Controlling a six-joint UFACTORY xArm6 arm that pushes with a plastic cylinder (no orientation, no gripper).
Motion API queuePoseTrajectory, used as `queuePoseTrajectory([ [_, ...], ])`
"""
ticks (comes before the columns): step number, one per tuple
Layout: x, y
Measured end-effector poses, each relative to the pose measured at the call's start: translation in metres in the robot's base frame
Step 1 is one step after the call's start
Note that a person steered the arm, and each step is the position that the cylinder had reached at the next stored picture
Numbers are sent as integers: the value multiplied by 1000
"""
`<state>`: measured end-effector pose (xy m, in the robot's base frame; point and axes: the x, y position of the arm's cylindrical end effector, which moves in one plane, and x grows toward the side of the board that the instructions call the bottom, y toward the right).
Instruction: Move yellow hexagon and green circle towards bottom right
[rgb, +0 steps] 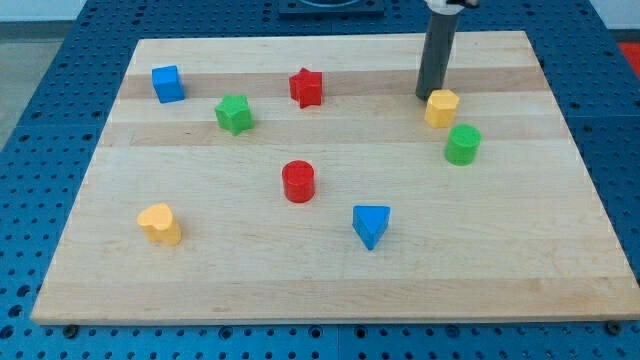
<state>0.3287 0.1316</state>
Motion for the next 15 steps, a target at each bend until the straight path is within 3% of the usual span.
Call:
queuePoseTrajectory([
  [6, 84, 13],
  [10, 96, 30],
  [15, 171, 35],
])
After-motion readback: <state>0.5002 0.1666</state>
